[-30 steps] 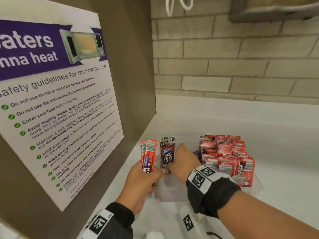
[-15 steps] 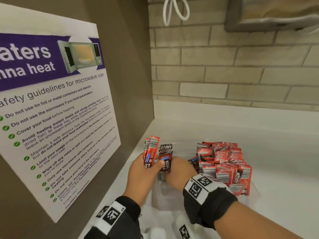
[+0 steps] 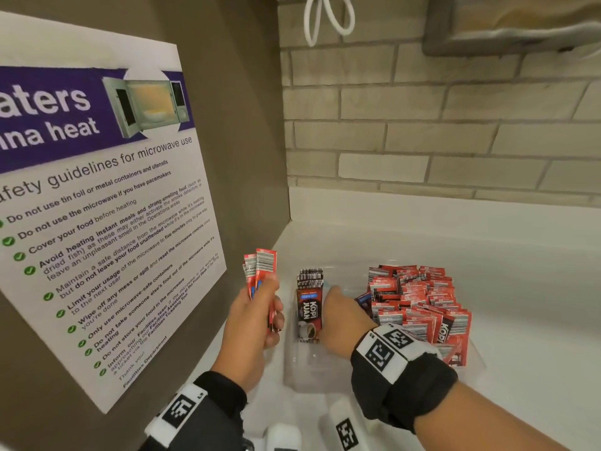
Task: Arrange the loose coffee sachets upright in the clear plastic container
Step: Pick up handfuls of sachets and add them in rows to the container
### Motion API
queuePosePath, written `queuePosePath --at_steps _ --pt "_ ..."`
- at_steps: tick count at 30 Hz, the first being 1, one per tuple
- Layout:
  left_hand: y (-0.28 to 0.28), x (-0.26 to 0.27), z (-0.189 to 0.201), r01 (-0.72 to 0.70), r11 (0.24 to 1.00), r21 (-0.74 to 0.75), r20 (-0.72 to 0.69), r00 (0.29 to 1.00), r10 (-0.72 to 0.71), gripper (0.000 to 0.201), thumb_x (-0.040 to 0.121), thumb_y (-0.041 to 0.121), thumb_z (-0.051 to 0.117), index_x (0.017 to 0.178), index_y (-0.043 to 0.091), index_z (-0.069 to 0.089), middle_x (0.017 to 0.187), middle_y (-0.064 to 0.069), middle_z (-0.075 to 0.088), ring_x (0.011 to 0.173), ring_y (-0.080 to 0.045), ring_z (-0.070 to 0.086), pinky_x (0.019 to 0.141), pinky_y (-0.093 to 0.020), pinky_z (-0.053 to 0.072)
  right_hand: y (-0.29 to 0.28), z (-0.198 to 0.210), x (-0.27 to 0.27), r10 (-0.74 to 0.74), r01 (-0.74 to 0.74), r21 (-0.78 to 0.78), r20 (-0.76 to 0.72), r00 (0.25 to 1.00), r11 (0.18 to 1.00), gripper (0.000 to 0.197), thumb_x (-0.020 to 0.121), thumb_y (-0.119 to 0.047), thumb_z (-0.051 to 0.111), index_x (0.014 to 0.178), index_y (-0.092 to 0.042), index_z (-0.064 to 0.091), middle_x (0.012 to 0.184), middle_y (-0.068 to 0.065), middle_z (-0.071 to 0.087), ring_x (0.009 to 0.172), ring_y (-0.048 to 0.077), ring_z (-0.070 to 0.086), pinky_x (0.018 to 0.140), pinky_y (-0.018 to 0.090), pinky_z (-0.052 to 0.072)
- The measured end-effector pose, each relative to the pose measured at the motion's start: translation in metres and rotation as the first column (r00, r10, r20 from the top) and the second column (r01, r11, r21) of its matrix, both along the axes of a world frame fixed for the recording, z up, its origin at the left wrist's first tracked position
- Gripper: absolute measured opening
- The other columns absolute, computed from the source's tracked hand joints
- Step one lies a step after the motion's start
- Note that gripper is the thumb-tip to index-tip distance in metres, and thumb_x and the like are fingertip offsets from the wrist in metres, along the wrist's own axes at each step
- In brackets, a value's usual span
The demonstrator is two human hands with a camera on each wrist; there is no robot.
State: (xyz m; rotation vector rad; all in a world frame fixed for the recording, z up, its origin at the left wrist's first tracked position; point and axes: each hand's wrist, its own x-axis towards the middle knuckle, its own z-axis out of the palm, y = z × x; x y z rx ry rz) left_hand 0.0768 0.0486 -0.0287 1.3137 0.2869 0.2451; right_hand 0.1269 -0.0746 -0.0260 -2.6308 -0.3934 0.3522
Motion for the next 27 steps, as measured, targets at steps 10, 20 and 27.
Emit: queuePosePath --at_steps 10,20,27 --pt "0.004 -0.013 0.037 0.162 0.968 -0.19 0.097 0.984 -0.146 0.018 0.096 0.015 0.042 0.105 0.01 0.057 0.077 -0.007 0.068 0.059 -0.016 0.063 0.043 -0.021 0.045 -0.018 0.051 -0.02 -0.067 -0.041 0.454 0.217 0.974 0.89 0.04 0.09 -0.005 0.05 0.121 -0.017 0.028 0.085 0.001 0.052 0.067 0.009 0.053 0.055 0.019 0.042" --pt "-0.015 -0.006 0.056 0.116 0.991 -0.066 0.197 0.975 -0.101 0.026 0.088 0.019 0.058 0.113 0.013 0.063 0.103 -0.01 0.073 0.089 -0.021 0.071 0.069 -0.026 0.057 -0.003 0.047 -0.028 -0.101 -0.069 0.773 0.17 0.98 0.631 0.026 0.078 -0.019 0.072 0.092 -0.019 0.05 0.092 -0.001 0.054 0.069 0.005 0.052 0.061 0.014 0.042" --pt "-0.011 -0.005 0.056 0.023 0.996 -0.084 0.238 0.971 -0.003 0.02 0.095 0.021 0.05 0.109 0.01 0.06 0.098 -0.007 0.073 0.087 -0.021 0.072 0.071 -0.033 0.06 -0.004 0.044 -0.023 -0.241 -0.2 0.761 0.425 0.873 0.617 0.041 0.076 0.01 0.053 0.065 -0.025 0.034 0.075 -0.002 0.04 0.065 0.006 0.041 0.056 0.014 0.034"
